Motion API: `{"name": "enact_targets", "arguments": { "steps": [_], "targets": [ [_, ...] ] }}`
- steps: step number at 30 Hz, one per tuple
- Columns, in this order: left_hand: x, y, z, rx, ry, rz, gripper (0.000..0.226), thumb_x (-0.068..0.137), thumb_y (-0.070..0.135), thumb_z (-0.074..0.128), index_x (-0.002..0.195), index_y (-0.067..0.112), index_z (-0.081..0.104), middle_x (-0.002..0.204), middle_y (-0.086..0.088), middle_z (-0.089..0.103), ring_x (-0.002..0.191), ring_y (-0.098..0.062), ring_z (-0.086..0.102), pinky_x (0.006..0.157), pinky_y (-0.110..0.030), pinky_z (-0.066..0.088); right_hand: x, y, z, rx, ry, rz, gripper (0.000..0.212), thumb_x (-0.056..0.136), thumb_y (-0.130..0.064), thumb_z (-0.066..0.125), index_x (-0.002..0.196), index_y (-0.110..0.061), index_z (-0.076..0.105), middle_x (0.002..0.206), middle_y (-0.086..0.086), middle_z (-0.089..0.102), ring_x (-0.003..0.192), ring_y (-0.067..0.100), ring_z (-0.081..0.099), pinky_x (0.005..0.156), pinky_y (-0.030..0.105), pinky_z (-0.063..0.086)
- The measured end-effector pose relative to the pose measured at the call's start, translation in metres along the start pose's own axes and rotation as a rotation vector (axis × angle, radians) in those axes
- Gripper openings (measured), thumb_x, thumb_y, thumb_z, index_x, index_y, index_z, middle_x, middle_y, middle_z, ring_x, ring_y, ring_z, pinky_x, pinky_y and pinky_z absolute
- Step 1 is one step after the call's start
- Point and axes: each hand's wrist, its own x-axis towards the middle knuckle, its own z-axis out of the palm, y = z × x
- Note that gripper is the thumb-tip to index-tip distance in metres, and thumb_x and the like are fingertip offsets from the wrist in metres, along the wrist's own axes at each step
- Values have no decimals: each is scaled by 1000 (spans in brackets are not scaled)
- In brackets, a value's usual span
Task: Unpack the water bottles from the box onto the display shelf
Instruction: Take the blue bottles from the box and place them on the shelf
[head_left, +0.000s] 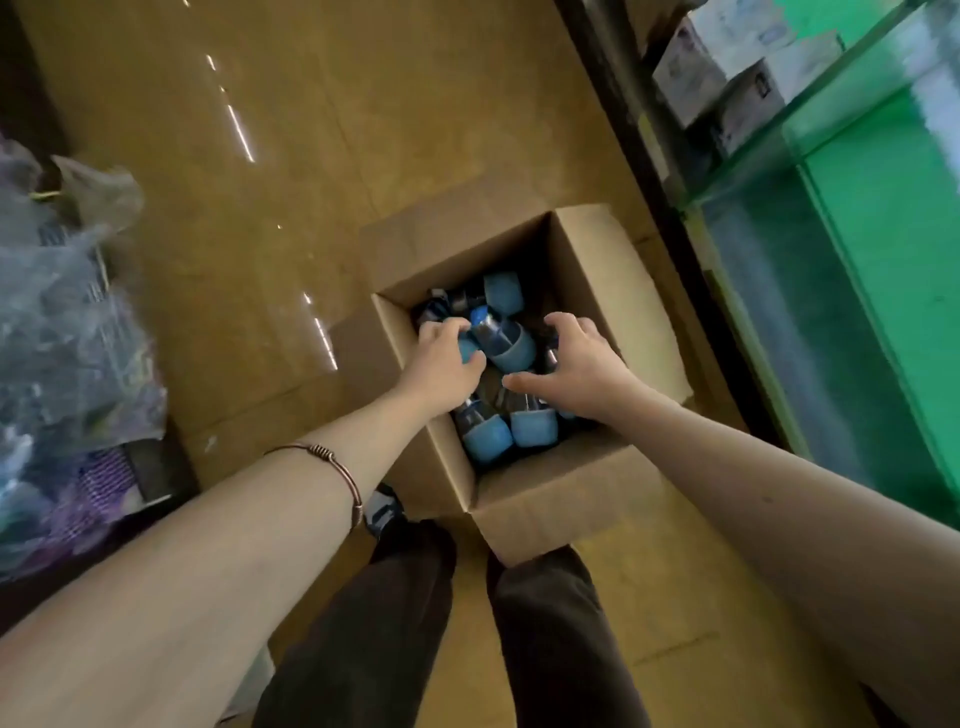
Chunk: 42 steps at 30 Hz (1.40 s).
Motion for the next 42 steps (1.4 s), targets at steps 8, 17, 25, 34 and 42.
{"name": "enact_targets", "arguments": {
  "steps": [8,17,25,34,42],
  "targets": [
    [111,-56,83,81,-7,-92,63,94,35,51,148,20,21,150,-10,19,137,-31,27,112,-38,25,108,84,76,32,-41,39,93,75,-45,76,144,-10,25,144,12,33,130,28,39,102,37,36],
    [195,-79,126,68,51,-99,69,93,39,53,149,20,19,150,-10,18,139,-32,18,113,-38,20,195,123,125,47,-7,41,96,75,-44,77,147,-11,23,147,13,30,133,30,37,106,43,37],
    [233,-101,145,-38,98,-109,75,90,42,57,149,16,17,149,-15,23,139,-33,21,114,-39,20,240,146,151,33,9,42,95,73,-39,79,146,-14,24,146,11,30,131,29,37,103,41,38],
    [262,-106,150,-218,174,-266,111,48,89,51,137,25,40,135,-9,50,124,-34,47,104,-46,40,287,150,178,-58,67,4,101,66,-42,81,144,-13,24,143,11,34,133,29,29,106,37,28],
    [270,-118,156,-172,173,-232,91,64,72,67,136,25,39,139,-10,40,129,-36,35,107,-49,34,298,158,195,63,123,53,104,62,-33,86,143,-14,25,143,10,37,131,31,34,104,44,37]
  ]
}}
